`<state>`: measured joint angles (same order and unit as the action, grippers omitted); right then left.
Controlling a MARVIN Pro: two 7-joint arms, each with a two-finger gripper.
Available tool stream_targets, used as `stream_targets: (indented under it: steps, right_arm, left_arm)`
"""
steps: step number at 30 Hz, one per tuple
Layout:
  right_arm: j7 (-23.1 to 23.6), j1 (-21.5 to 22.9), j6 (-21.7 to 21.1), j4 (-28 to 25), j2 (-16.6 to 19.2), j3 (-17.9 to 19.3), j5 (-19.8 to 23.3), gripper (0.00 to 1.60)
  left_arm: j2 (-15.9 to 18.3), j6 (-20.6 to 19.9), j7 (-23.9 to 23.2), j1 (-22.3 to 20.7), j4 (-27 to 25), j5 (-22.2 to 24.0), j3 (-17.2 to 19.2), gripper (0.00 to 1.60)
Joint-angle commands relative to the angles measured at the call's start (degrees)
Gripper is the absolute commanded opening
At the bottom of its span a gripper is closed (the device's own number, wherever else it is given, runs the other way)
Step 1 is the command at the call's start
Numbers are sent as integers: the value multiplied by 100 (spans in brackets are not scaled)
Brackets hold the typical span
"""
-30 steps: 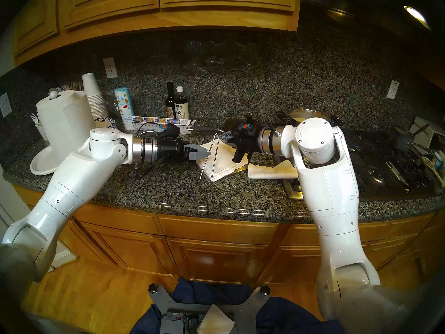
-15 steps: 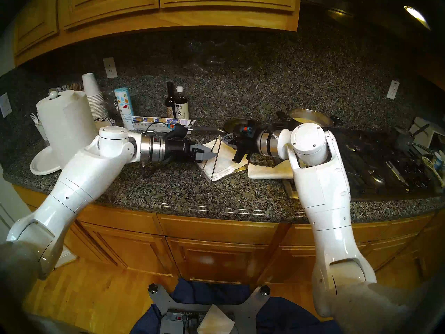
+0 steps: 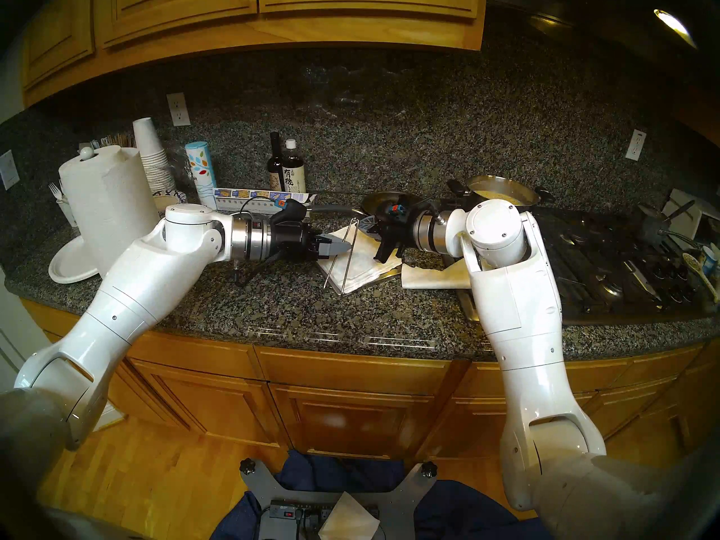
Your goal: Take napkin out of napkin holder
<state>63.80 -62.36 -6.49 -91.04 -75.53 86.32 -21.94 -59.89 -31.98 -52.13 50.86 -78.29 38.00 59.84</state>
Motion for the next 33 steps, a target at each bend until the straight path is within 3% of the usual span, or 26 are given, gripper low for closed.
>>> stream_targets:
  steps: [1, 2, 10, 11, 33]
  right_arm:
    - [-81, 258, 36, -79, -35, 30, -17, 0]
    - [-81, 262, 41, -73, -39, 33, -20, 0]
    - [-107, 315, 86, 17, -66, 69, -51, 0]
    - [-113, 321, 90, 35, -70, 71, -63, 0]
    - [-302, 355, 234, 218, -117, 81, -295, 0]
  left_arm:
    - [-177, 78, 10, -377, 1, -44, 37, 117]
    - [-183, 79, 5, -396, 17, -55, 35, 126]
    - [-221, 137, 169, -541, 61, -299, 19, 147]
    - [-218, 170, 228, -583, 38, -393, 8, 159]
    - [-117, -3, 257, -1017, -279, -1110, -166, 160]
